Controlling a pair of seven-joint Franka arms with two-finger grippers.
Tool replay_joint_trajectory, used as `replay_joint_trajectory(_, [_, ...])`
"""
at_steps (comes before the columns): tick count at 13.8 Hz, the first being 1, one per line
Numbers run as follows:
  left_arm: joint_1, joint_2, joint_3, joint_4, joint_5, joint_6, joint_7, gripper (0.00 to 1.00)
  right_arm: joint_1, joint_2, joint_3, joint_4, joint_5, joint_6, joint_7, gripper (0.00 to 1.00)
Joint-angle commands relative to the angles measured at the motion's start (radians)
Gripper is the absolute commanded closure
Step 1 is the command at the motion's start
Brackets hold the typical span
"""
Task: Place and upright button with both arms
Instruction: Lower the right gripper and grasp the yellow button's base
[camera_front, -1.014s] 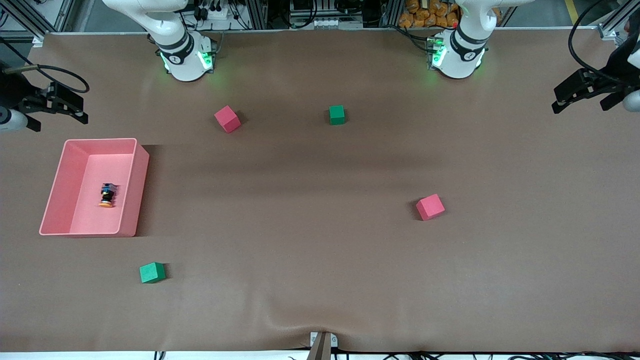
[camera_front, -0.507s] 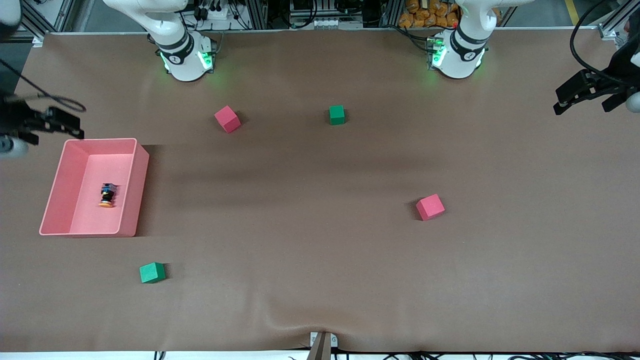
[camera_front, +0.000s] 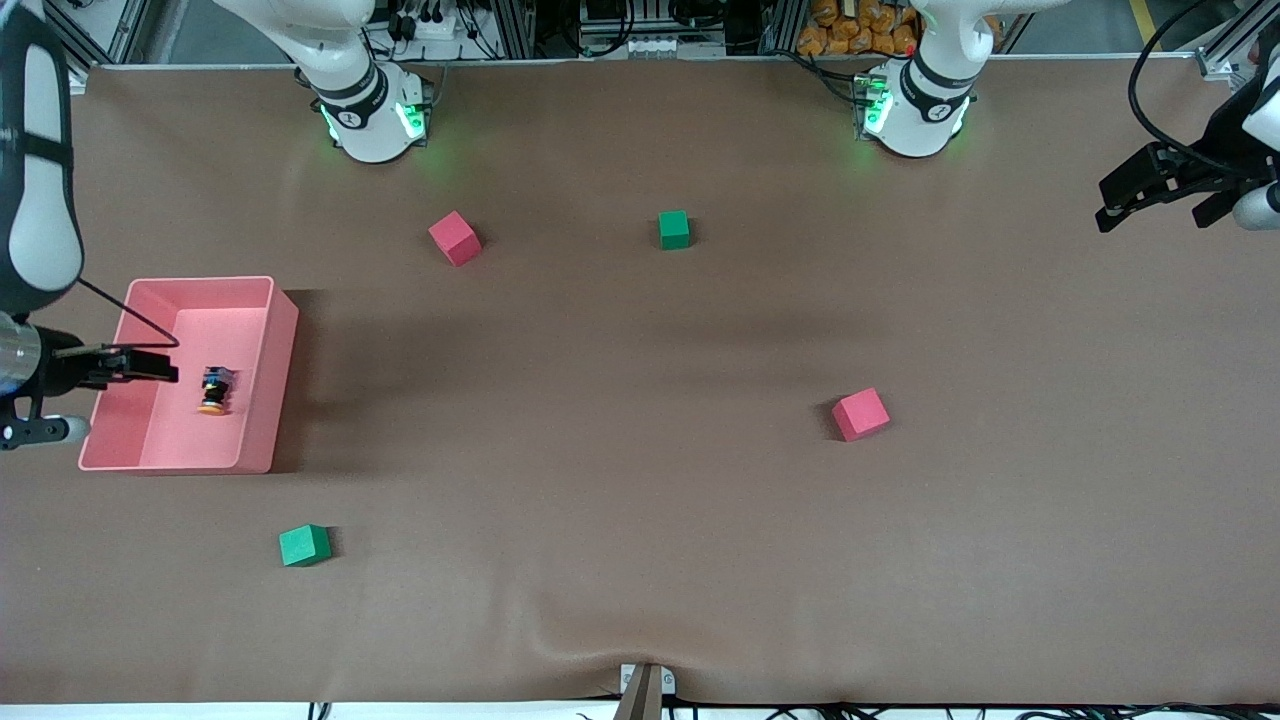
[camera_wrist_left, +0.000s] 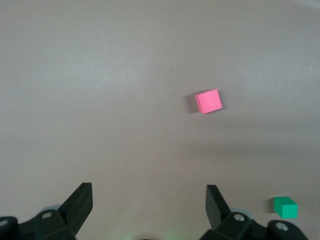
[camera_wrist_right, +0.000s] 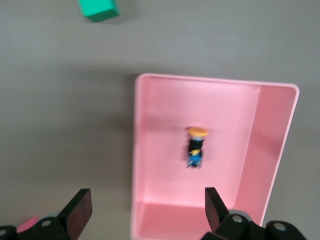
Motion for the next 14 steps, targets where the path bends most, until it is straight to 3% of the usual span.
replay_joint_trajectory(1, [0.0,0.025,-0.003,0.033,-0.005,0.006,0.014,0.0,-0.079,0.029,0.018,-0.063,-0.018,0.101,-0.054,0.0])
replay_joint_trajectory(7, [-0.017,0.045,-0.003,0.052,-0.023,0.023,0.017,0.0,-0.141,0.173,0.02,-0.094,0.008,0.185,-0.09,0.0])
replay_joint_trajectory(10, [-0.022,0.043,-0.003,0.052,-0.025,0.023,0.013,0.0,-0.147,0.173,0.02,-0.201,0.014,0.337,-0.102,0.0])
replay_joint_trajectory(14, [-0.019,0.042,-0.003,0.052,-0.025,0.023,0.017,0.0,-0.153,0.191,0.02,-0.237,0.019,0.38,-0.103,0.0])
